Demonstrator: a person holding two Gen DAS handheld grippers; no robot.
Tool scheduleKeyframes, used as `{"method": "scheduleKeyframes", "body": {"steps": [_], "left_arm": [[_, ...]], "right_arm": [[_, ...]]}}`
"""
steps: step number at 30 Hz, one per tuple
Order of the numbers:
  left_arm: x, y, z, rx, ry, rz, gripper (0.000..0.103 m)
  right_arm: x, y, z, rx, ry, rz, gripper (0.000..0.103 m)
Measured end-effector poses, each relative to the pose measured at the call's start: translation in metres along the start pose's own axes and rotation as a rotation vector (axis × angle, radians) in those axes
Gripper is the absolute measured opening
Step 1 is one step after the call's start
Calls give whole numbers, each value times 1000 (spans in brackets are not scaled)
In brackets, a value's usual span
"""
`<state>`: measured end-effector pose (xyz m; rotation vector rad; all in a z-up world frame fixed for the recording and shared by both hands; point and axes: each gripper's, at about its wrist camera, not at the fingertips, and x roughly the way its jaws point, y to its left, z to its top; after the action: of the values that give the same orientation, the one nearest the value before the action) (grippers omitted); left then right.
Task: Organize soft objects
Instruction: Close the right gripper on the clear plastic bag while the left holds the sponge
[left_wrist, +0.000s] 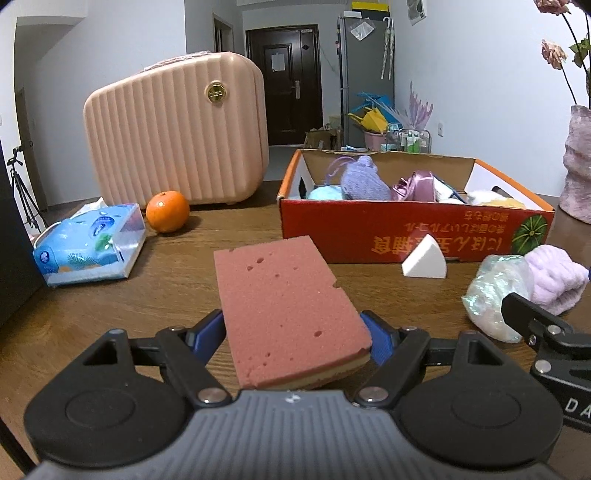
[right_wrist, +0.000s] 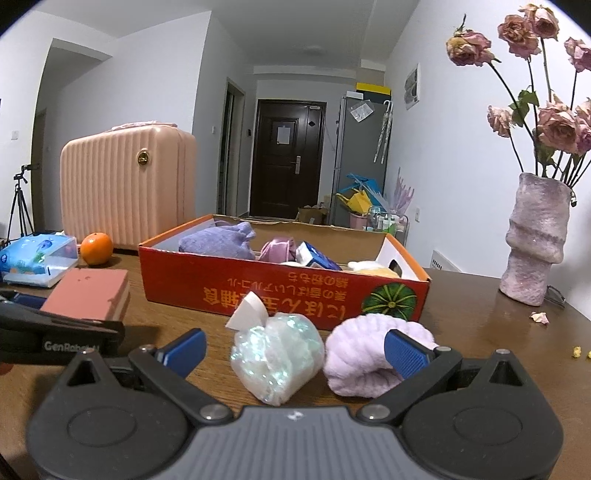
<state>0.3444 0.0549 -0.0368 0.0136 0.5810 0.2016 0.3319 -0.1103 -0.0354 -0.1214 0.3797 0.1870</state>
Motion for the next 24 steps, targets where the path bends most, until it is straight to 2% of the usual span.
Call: {"method": "scheduleKeyframes", "body": {"steps": [8,13,19,21,24], "left_arm": [[8,15,4,23,-18,6,80],[13,23,7,32,-27,13,80],[17,30,9,34,-32,16,80],[18,31,10,34,-32,14,80],[17,31,10,36,-36,11,80]], "right_arm": [[17,9,7,22,11,-5,101],[27,15,9,21,36,0,93],[41,24,8,0,99,5,74],[45,25,8,1,121,11,56],[48,25,8,9,137,17,46]]}}
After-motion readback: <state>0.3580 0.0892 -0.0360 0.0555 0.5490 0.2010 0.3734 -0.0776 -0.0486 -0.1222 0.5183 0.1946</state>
